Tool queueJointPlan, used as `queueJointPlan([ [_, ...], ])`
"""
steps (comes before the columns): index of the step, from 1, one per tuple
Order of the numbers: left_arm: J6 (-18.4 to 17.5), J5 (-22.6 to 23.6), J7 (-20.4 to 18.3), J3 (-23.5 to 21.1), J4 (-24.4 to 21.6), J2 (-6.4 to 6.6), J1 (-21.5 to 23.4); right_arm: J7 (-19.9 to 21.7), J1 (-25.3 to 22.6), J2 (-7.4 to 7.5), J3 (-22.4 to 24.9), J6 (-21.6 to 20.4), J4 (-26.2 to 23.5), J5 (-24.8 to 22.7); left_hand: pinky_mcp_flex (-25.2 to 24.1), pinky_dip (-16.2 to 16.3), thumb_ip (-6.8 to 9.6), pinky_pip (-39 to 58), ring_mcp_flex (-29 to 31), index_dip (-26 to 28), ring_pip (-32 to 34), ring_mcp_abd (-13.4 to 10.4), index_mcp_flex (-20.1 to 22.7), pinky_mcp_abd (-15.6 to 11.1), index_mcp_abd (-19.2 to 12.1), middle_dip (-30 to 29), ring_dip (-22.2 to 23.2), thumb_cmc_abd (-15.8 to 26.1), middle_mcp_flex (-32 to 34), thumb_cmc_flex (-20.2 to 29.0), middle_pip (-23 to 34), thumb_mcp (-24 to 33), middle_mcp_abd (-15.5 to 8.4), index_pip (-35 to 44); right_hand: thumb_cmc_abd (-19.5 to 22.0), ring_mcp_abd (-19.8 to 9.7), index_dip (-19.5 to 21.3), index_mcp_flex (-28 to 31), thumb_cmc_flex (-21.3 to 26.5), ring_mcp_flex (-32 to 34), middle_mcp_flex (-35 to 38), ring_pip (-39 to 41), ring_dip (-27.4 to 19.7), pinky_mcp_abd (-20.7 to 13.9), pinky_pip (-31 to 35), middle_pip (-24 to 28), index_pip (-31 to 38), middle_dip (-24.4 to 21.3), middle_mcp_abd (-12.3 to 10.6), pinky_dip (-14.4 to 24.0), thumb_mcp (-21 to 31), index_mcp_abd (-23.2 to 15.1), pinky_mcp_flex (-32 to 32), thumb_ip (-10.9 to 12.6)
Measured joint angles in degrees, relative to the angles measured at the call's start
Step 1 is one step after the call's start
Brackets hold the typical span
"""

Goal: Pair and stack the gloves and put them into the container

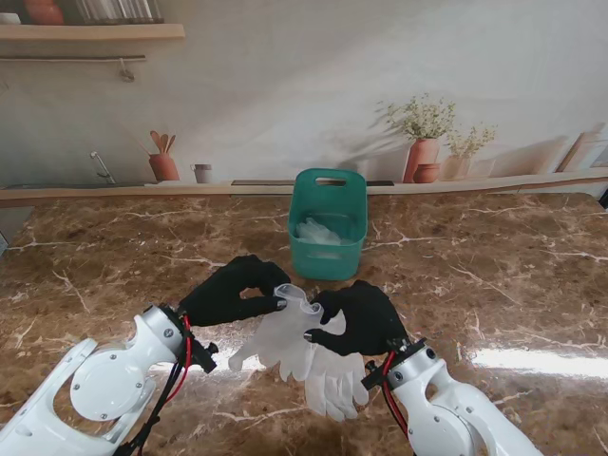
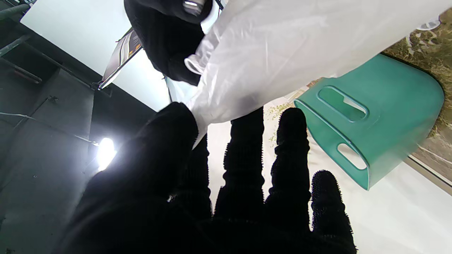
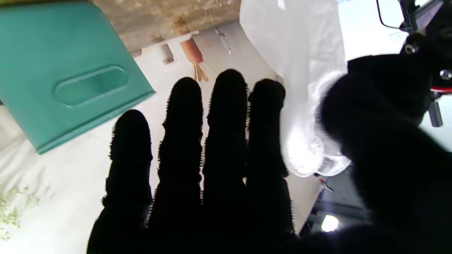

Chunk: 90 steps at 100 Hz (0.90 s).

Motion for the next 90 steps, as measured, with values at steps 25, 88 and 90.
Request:
queueJointPlan([
  [25, -2.6, 1.5, 0.7, -1.8, -0.6, -0.01, 1.8, -12.0, -0.2, -1.34, 1.4, -2.4, 0.8, -7.5, -0.7, 1.5, 0.0, -1.4, -2.1, -5.3, 0.0, 0.6, 3.2, 2.0, -1.7, 7.1, 1.2, -1.9, -7.4, -0.1, 0.7, -0.3, -0.3, -0.8, -0.9, -0.8, 6.1, 2.4, 1.9, 1.2, 2.8, 5.4, 1.7, 0.3, 3.6, 2.8, 7.0, 6.2, -0.7, 0.7, 4.8, -5.1, 1.1, -1.3],
  [88, -13.0, 1.7, 7.9, -1.9, -2.3, -0.58, 8.1, -11.3, -10.2, -0.24, 9.6, -9.7, -9.4, -13.8, 0.1, 1.1, -0.65, 10.1, 2.2, -6.8, -2.0, 0.4, 5.3, 5.3, -2.3, -2.8, -2.4, -5.0, -5.4, -3.8, -3.6, 7.1, -1.3, -0.7, 1.9, -0.8, 7.1, 2.2, 1.9, 1.2, 2.8, 5.4, 1.7, 0.3, 4.2, 2.8, 6.3, 6.8, -1.0, 0.7, 4.6, -5.1, 1.7, -1.7],
  [90, -13.2, 1.2, 8.0, -1.8, -2.3, -0.62, 8.3, -10.6, -10.6, -0.23, 9.8, -9.9, -9.8, -13.6, 0.3, 0.9, -0.65, 10.9, 2.8, -6.8, -1.5, 0.4, 5.3, 5.3, -2.3, -2.8, -2.1, -5.1, -4.0, -3.9, -3.2, 8.0, -1.3, -0.7, 1.9, -0.8, 7.1, 2.2, 1.9, 1.2, 2.8, 5.4, 1.7, 0.3, 4.2, 2.8, 6.3, 6.8, -1.0, 0.7, 4.6, -5.1, 1.7, -1.7],
])
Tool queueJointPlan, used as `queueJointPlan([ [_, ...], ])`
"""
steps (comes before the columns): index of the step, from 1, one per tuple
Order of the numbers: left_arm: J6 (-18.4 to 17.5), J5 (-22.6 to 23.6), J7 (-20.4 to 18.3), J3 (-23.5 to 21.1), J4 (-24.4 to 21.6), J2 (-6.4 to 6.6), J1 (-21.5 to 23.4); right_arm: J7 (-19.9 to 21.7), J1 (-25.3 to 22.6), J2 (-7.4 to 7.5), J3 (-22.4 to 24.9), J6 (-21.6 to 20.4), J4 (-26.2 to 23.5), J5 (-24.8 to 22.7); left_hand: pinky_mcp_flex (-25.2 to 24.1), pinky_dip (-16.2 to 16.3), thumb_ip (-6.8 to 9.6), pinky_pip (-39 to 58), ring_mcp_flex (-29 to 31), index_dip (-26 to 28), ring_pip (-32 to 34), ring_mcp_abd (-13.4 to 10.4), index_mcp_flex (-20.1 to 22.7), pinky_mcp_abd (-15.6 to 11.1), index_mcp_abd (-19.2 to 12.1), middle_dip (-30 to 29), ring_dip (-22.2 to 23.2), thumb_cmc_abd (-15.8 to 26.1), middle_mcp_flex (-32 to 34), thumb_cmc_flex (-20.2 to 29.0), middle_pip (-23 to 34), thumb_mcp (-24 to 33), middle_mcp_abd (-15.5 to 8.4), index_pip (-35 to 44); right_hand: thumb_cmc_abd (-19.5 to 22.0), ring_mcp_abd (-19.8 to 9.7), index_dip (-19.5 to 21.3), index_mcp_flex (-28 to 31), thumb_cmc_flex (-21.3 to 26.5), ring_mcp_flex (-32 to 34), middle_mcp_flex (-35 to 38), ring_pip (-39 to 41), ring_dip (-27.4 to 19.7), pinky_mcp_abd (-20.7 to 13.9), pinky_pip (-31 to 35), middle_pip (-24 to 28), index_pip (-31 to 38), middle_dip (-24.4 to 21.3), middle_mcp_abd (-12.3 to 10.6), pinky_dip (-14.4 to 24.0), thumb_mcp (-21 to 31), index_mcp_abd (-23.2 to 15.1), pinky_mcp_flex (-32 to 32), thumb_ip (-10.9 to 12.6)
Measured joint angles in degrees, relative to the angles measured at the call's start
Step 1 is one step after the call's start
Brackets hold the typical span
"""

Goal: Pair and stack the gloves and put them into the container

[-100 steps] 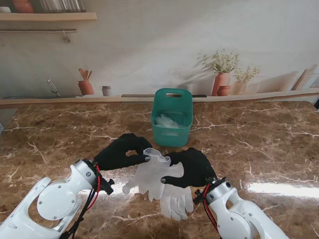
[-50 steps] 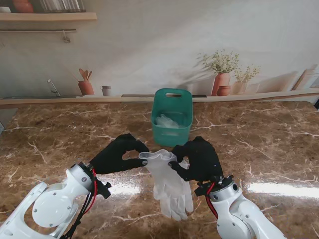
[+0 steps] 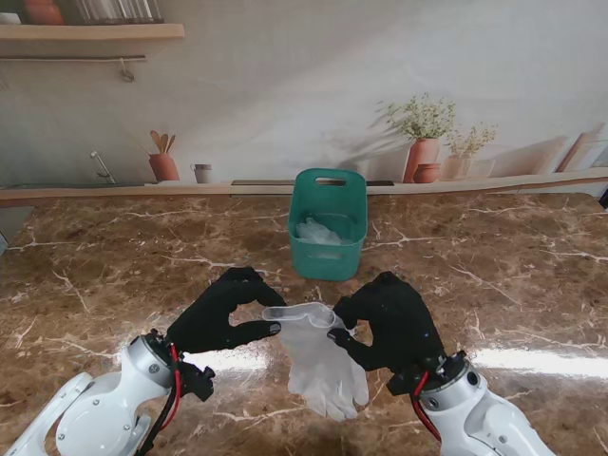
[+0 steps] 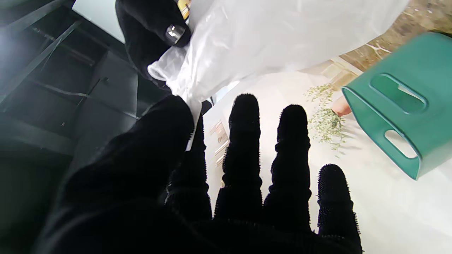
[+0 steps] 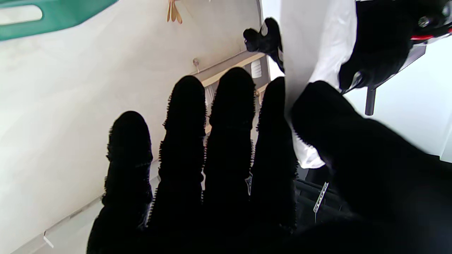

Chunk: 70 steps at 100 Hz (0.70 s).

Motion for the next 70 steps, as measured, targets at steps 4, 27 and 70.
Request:
queueJointPlan([
  [4, -0.3, -1.0, 0.0, 0.1, -0.1, -0.06, 0.4, 2.0, -0.8, 0.02, 0.5, -0.4, -0.8, 0.7, 0.5, -0.4, 0.0, 1.1, 1.7, 0.0, 1.7, 0.0, -0.1, 0.0, 0.3, -0.1, 0.9, -0.2, 2.1, 0.0, 1.2, 0.2, 0.0, 0.6, 0.0, 0.0, 0.0, 0.0, 0.0, 0.0, 0.0, 0.0, 0.0, 0.0, 0.0, 0.0, 0.0, 0.0, 0.0, 0.0, 0.0, 0.0, 0.2, 0.0],
  [27, -0.3, -3.1, -6.5, -1.4, -2.0, 0.57, 3.9, 7.2, -4.4, 0.25, 1.7, -1.6, -2.8, 3.4, 2.7, -1.6, 0.12, 6.5, 7.2, -0.7, 7.3, 0.7, -1.6, 0.3, 3.7, 1.1, 4.1, -0.2, 9.5, 0.3, 7.5, 0.2, 0.0, 2.8, -0.1, 0.0, 0.0, 0.0, 0.0, 0.7, 0.6, 0.0, 0.0, 0.0, 0.0, 0.0, 0.0, 0.0, 0.0, 0.0, 0.0, 0.1, 0.5, 0.0],
  [70, 4.2, -4.3, -8.6, 1.8, 1.3, 1.5, 3.6, 20.3, -5.3, 1.37, 3.2, 1.2, -3.5, 7.6, 5.4, -1.6, 0.18, 11.2, 8.6, -2.7, 9.5, 2.1, -1.6, 2.3, 6.6, 1.3, 4.8, 0.6, 10.9, 0.8, 9.1, 0.5, 0.0, 3.0, -0.1, 0.0, 0.0, 0.0, 0.1, 0.7, 0.6, 0.0, 0.0, 0.1, 0.0, 0.0, 0.0, 0.0, 0.0, 0.0, 0.0, 0.9, 0.5, 0.0],
])
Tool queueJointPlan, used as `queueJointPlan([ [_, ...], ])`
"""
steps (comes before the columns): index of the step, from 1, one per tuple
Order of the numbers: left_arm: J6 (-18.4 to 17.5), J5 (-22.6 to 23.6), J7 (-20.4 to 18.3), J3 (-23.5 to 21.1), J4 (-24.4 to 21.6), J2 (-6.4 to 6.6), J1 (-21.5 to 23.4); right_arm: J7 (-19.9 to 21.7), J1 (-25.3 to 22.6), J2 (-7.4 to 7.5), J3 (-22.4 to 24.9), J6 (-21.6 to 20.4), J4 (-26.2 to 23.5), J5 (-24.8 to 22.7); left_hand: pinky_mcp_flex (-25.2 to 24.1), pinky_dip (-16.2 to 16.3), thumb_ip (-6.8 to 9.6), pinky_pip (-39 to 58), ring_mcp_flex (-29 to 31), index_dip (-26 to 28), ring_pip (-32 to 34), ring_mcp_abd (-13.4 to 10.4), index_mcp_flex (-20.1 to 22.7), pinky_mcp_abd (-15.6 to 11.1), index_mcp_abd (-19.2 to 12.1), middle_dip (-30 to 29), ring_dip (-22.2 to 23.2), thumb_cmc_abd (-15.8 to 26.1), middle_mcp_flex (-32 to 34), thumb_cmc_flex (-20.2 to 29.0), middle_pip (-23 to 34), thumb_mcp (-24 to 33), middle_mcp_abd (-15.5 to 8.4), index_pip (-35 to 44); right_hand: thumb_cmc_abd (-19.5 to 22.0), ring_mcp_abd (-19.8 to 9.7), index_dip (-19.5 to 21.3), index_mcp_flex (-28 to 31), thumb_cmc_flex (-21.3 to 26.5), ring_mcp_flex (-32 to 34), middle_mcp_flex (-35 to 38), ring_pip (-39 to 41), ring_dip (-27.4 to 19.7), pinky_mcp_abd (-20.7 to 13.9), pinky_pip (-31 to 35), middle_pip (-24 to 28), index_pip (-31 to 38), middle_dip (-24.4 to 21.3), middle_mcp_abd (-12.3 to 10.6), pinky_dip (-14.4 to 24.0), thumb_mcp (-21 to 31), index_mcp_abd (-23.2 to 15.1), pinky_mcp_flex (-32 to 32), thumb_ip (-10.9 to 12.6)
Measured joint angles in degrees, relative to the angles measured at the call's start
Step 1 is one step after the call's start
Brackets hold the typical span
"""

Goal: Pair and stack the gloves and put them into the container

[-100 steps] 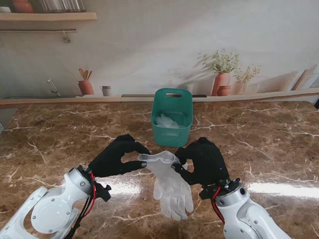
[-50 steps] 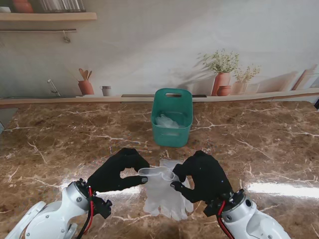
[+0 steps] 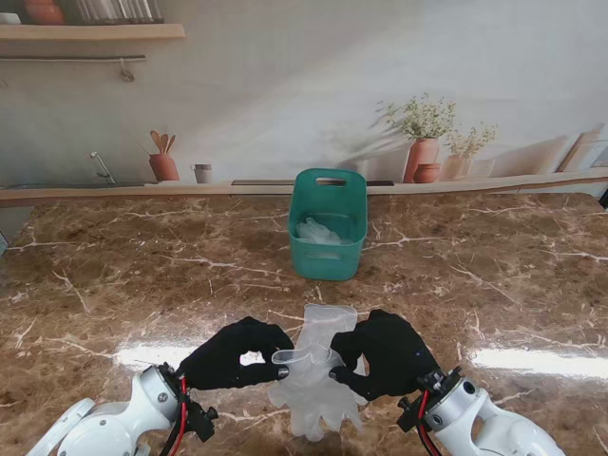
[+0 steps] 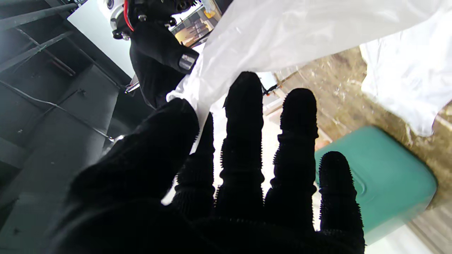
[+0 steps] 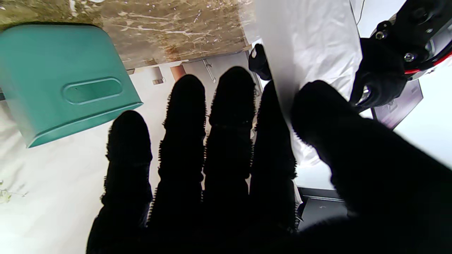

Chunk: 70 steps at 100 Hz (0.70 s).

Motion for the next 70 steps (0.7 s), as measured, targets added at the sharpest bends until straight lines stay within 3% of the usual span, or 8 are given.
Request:
queueJointPlan([
  [18, 0.7, -2.7, -2.1, 2.8, 3.0, 0.38, -2.8, 1.4, -0.3, 0.11, 1.5, 0.1, 0.3, 1.0, 0.0, 0.0, 0.03, 0.0, 0.0, -0.6, 0.0, 0.0, 0.0, 0.0, 0.0, 0.0, 0.0, 0.0, 0.0, 0.0, 0.0, 0.0, 0.1, 0.5, 0.0, 0.0, 0.0, 0.0, 0.0, 0.0, 0.0, 0.0, 0.0, 0.0, 0.0, 0.0, 0.0, 0.0, 0.0, 0.0, 0.0, 0.1, 0.0, 0.0],
  [50, 0.1, -3.2, -2.1, 4.4, 2.7, 0.46, -3.8, 0.6, -4.0, 0.07, 4.6, -1.0, -1.4, -0.1, 0.0, 0.0, 0.28, 0.0, 0.0, -0.7, 0.0, 0.0, 0.0, 0.1, 0.0, 0.0, 0.0, 0.4, 0.0, 0.0, 0.5, -0.5, 0.1, 0.5, 0.0, 0.0, 0.0, 0.0, 0.1, 0.0, 0.0, 0.0, 0.0, 0.1, 0.0, 0.0, 0.0, 0.0, 0.1, 0.0, 0.0, 0.5, 0.0, 0.0],
  [70, 2.1, -2.2, -1.0, 4.7, 2.6, 0.27, -4.1, 3.7, -0.8, 0.38, 2.6, 0.9, 0.2, 1.9, 0.0, 0.0, 0.28, 0.1, 0.0, -0.7, 0.0, 0.0, 0.0, 0.1, 0.2, 0.0, 0.0, 0.4, 0.0, 0.0, 0.5, -0.5, 0.1, 0.6, 0.0, 0.0, 0.0, 0.0, 0.1, 0.0, 0.0, 0.0, 0.1, 0.1, 0.0, 0.0, 0.0, 0.0, 0.1, 0.0, 0.0, 0.5, 0.0, 0.0],
])
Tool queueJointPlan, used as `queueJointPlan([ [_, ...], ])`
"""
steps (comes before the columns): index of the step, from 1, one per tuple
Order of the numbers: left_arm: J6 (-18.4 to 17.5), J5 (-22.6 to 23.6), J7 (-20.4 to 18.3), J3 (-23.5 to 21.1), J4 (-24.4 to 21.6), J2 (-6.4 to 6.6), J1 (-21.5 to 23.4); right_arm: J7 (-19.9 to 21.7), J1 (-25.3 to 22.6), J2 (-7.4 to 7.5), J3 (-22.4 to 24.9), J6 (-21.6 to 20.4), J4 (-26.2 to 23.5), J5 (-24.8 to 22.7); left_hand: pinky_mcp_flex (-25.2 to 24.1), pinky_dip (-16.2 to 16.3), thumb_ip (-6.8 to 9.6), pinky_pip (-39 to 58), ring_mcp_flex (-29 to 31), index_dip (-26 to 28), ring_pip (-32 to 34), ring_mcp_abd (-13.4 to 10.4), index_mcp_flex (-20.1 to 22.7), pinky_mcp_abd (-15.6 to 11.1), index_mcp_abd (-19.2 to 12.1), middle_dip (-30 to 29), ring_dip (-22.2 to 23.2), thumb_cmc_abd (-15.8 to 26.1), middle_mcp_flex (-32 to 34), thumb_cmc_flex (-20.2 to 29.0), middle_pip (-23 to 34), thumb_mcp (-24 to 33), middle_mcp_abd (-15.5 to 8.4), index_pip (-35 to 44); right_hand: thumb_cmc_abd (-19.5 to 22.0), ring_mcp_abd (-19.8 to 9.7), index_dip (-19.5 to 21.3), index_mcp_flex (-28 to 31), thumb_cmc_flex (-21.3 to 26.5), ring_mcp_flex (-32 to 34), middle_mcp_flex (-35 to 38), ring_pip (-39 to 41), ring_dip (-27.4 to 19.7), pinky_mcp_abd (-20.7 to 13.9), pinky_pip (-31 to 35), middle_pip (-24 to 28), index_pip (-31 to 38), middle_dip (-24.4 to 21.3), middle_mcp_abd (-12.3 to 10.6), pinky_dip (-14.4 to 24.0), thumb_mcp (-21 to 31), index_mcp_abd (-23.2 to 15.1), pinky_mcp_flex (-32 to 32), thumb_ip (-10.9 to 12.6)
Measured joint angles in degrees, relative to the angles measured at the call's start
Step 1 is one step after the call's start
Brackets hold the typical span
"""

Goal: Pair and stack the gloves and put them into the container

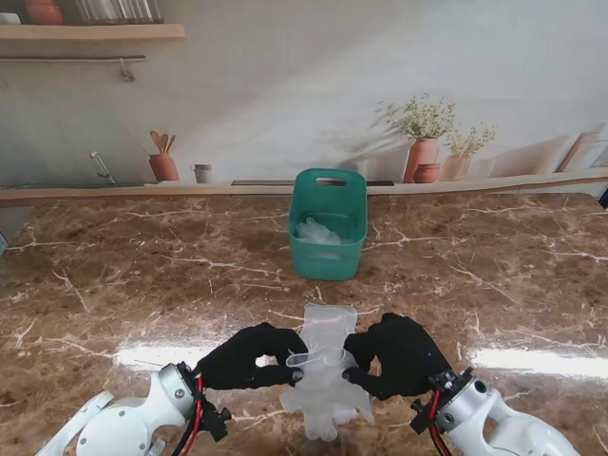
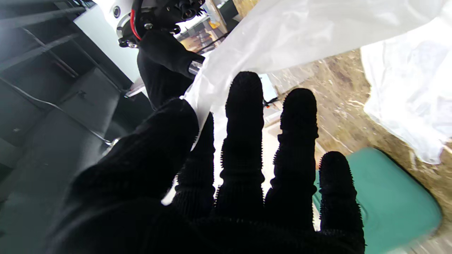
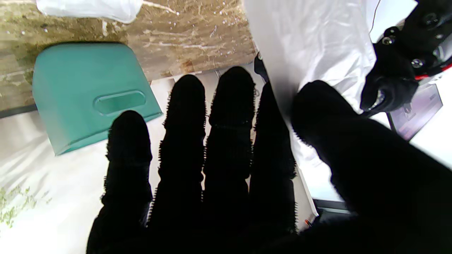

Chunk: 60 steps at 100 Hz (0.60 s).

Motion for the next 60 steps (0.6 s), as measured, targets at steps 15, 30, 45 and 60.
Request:
queueJointPlan([
  [15, 4.5, 1.0, 1.3, 1.0, 1.7, -0.56, -2.0, 4.1, 6.9, 0.57, -3.3, 3.0, 4.4, 2.2, 0.0, 0.0, 0.0, 0.0, 0.0, 0.0, 0.0, 0.0, -0.8, 0.0, 0.8, 0.0, 0.0, 0.0, 0.0, 0.0, 0.1, 0.0, 0.0, 0.6, 0.0, 0.0, 0.0, 0.0, 0.0, 0.0, 0.0, 0.0, 0.0, 0.0, 0.0, 0.0, 0.0, 0.0, 0.0, 0.0, 0.0, 0.0, 0.0, 0.0],
  [30, 8.8, 2.3, 3.2, 3.8, 5.8, -1.11, -6.3, 4.8, 14.3, 0.99, -7.5, 5.3, 10.8, 4.0, 0.0, 0.0, 0.0, 0.6, 0.0, 0.0, 0.1, 0.0, -0.6, 0.0, 1.1, 0.0, 0.0, 0.0, 0.0, 0.0, 0.1, 0.0, 0.0, 0.6, 0.0, 0.0, 0.0, 0.0, 0.0, -0.2, 0.0, 0.0, 0.0, 0.0, 0.0, 0.0, 0.0, 0.0, 0.0, 0.0, 0.0, 0.0, 0.0, 0.0],
  [45, 11.7, 5.6, 7.2, 8.5, 12.9, -2.04, -12.9, 4.7, 21.1, 0.99, -11.4, 7.8, 18.1, 5.0, 0.1, 0.0, 0.05, 1.6, 0.0, 0.0, 0.6, 0.0, -0.6, -0.1, 1.3, 0.0, 0.0, 0.0, 0.0, 0.1, 0.1, -0.7, 0.0, 0.6, 0.0, 0.0, 0.1, 0.0, 0.0, -0.2, 0.0, 0.0, 0.2, 0.0, 0.0, 0.0, 0.0, 0.0, 0.0, 0.0, 0.0, 0.0, -0.1, 0.0],
  [60, 13.2, 8.7, 12.0, 13.2, 20.6, -3.57, -19.5, 2.5, 27.4, 0.54, -15.3, 10.3, 26.7, 10.3, 0.1, 0.0, -0.32, 2.7, 0.0, 0.0, 0.6, 0.0, -0.6, -0.2, 1.3, 0.0, 0.0, 0.0, 0.0, 0.1, 0.1, -0.7, 0.1, 0.7, 0.0, 0.0, 0.1, 0.0, 0.0, -0.3, 0.0, 0.6, 0.7, 0.1, 0.0, 0.0, 0.0, 0.0, 0.1, 0.0, 0.1, 0.1, -0.2, 0.0],
])
